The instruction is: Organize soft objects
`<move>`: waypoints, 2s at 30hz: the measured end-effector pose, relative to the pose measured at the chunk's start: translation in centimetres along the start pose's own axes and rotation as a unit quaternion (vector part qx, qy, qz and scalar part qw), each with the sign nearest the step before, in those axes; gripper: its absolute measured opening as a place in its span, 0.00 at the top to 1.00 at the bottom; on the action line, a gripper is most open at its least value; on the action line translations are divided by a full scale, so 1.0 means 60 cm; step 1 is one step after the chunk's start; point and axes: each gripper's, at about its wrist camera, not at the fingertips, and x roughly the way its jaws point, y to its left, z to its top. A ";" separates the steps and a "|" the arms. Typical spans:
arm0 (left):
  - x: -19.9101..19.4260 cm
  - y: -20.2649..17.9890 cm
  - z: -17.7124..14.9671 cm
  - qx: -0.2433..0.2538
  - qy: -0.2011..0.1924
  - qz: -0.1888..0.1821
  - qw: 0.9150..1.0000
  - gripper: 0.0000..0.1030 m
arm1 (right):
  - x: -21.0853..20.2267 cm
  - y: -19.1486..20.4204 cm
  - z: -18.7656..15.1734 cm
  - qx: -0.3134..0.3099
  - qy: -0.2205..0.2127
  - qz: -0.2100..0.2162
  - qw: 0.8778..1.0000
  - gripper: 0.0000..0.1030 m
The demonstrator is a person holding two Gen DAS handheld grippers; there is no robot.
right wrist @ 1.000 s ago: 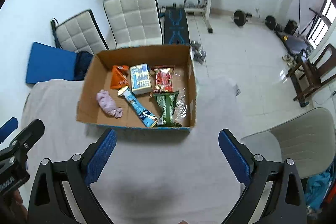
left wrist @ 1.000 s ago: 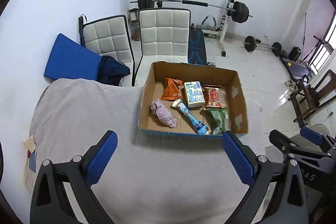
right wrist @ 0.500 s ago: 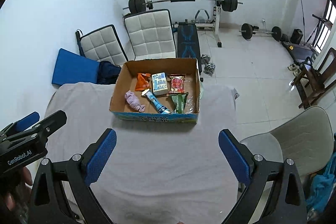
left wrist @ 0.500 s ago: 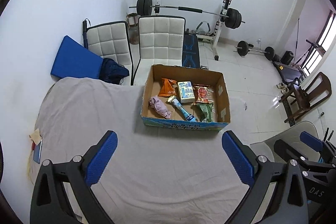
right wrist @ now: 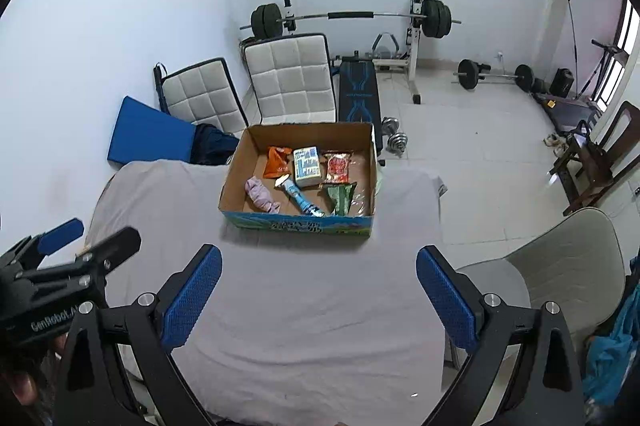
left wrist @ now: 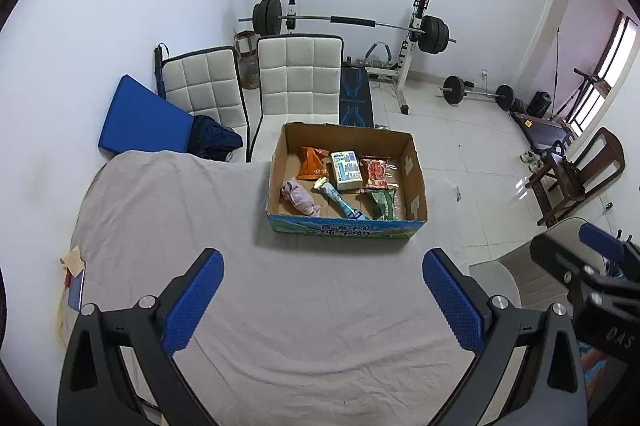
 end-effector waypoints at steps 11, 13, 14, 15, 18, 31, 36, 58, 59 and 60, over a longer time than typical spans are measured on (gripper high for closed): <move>-0.007 0.003 0.012 0.001 -0.023 0.014 1.000 0.01 | 0.002 -0.010 0.024 0.003 -0.015 -0.017 1.000 0.03; -0.009 0.004 0.013 0.002 -0.027 0.015 1.000 0.01 | 0.002 -0.011 0.025 0.001 -0.016 -0.017 1.000 0.03; -0.009 0.004 0.014 0.003 -0.029 0.016 0.999 0.01 | 0.002 -0.012 0.026 0.001 -0.017 -0.017 1.000 0.03; -0.009 0.003 0.015 0.003 -0.030 0.018 0.999 0.01 | 0.003 -0.012 0.028 0.001 -0.018 -0.017 1.000 0.03; -0.008 0.004 0.017 0.002 -0.031 0.017 0.999 0.01 | 0.003 -0.014 0.030 0.000 -0.021 -0.017 1.000 0.03; -0.007 0.007 0.024 0.005 -0.029 0.016 0.999 0.01 | 0.003 -0.014 0.031 -0.002 -0.024 -0.021 0.999 0.03; -0.004 0.009 0.029 0.006 -0.030 0.017 0.999 0.01 | 0.008 -0.015 0.029 -0.002 -0.024 -0.025 0.999 0.03; 0.006 0.016 0.035 0.006 -0.030 0.019 0.999 0.01 | 0.020 -0.013 0.026 0.000 -0.022 -0.025 0.999 0.03; 0.006 0.016 0.035 0.006 -0.030 0.020 0.999 0.01 | 0.020 -0.013 0.025 -0.001 -0.022 -0.025 0.999 0.03; 0.006 0.016 0.035 0.007 -0.029 0.020 0.999 0.01 | 0.020 -0.013 0.026 -0.001 -0.022 -0.025 0.999 0.03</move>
